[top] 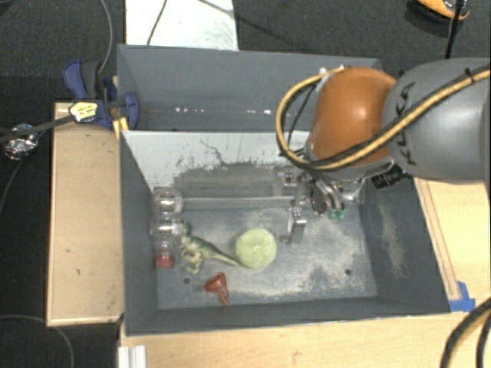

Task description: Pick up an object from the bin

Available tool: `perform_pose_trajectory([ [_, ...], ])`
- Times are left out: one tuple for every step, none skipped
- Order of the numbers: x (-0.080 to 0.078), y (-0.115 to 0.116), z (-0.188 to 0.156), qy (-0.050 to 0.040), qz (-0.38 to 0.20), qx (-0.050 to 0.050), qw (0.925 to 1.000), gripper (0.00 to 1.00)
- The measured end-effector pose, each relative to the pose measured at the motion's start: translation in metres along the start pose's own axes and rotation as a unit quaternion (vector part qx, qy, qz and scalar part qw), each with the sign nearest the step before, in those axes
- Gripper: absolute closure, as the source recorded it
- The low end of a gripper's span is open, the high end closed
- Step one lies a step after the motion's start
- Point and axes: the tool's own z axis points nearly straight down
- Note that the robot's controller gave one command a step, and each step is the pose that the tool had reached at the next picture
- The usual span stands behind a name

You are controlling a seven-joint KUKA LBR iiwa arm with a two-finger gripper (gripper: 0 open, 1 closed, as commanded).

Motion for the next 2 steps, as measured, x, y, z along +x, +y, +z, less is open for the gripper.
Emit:
perform_pose_trajectory([
  [-0.001, 0.000, -0.005, -0.0038, 0.001, 0.000, 1.0000, 0.00],
  [0.037, 0.027, 0.027, -0.0050, -0.028, 0.000, 0.9996, 0.00],
])
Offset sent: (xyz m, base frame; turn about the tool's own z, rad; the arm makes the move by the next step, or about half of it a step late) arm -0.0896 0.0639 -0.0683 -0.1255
